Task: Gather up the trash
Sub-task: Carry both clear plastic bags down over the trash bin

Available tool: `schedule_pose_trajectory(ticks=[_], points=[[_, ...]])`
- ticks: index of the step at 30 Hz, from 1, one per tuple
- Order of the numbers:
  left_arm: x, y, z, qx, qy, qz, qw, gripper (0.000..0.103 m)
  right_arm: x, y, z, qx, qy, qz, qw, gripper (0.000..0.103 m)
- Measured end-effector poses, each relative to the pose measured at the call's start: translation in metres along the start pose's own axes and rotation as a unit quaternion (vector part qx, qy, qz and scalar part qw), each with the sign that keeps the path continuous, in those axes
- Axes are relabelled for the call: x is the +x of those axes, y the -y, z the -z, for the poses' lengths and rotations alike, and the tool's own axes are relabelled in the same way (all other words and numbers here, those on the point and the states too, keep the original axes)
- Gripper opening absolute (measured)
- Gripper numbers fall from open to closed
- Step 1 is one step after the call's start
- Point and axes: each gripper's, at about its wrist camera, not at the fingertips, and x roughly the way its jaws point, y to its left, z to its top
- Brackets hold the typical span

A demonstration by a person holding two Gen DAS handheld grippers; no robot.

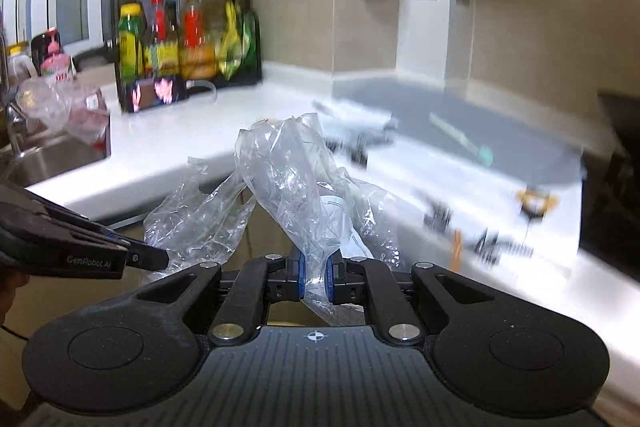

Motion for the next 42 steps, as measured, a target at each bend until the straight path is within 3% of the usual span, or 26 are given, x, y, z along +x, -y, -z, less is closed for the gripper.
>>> schedule_pose_trajectory(ticks=[6, 33, 42], points=[[0.011, -0.001, 0.014, 0.002, -0.043, 0.01, 0.999, 0.001, 0.01, -0.006, 0.013, 0.016, -0.039, -0.013, 0.999, 0.011], [0.051, -0.009, 0.014, -0.006, -0.111, -0.007, 0.9938, 0.001, 0.044, 0.002, 0.03, 0.026, -0.091, -0.018, 0.995, 0.011], [0.096, -0.015, 0.017, -0.021, -0.16, 0.006, 0.9868, 0.001, 0.088, 0.013, 0.052, 0.066, -0.15, -0.049, 0.985, 0.011]])
